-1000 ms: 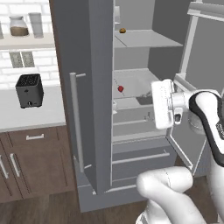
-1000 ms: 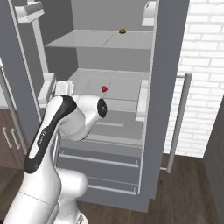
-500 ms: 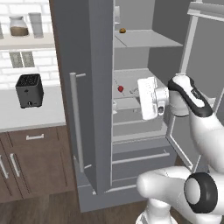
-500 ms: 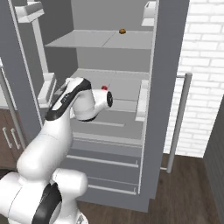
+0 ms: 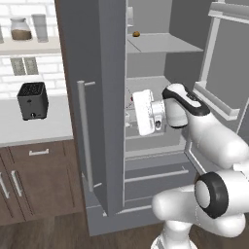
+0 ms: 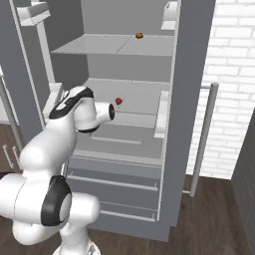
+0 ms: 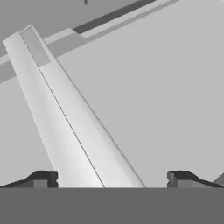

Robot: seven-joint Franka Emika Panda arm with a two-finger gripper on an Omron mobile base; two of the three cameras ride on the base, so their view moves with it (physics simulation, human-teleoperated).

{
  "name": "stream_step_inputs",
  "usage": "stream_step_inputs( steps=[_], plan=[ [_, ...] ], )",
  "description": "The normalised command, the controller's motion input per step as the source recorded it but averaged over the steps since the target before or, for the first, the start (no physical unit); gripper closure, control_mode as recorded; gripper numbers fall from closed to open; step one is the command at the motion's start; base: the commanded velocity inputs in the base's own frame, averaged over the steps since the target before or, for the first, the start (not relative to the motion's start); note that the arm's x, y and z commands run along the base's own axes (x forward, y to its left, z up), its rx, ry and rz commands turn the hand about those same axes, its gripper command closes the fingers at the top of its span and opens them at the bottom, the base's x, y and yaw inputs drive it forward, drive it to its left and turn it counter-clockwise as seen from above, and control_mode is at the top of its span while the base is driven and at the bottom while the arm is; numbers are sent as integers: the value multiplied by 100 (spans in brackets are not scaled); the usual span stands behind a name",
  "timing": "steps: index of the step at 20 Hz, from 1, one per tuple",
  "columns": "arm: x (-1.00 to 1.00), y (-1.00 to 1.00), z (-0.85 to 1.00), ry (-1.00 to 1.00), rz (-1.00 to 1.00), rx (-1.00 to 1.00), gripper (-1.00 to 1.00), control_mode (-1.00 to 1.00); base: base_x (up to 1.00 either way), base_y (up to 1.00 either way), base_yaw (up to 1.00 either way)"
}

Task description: Take the strawberry from the fridge and place it on top of the pancake, located on the dining counter.

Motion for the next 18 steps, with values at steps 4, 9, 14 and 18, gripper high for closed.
stream_step_inputs(
  steps=[4,9,14,18],
  plan=[
    [0,58,0,-8,0,0,-100,-100,0,0,0],
    [-6,48,0,-7,0,0,-100,-100,0,0,0],
    [-23,38,-1,-1,0,0,-100,-100,0,0,0],
    [-20,32,-4,0,0,0,-100,-100,0,0,0]
  ],
)
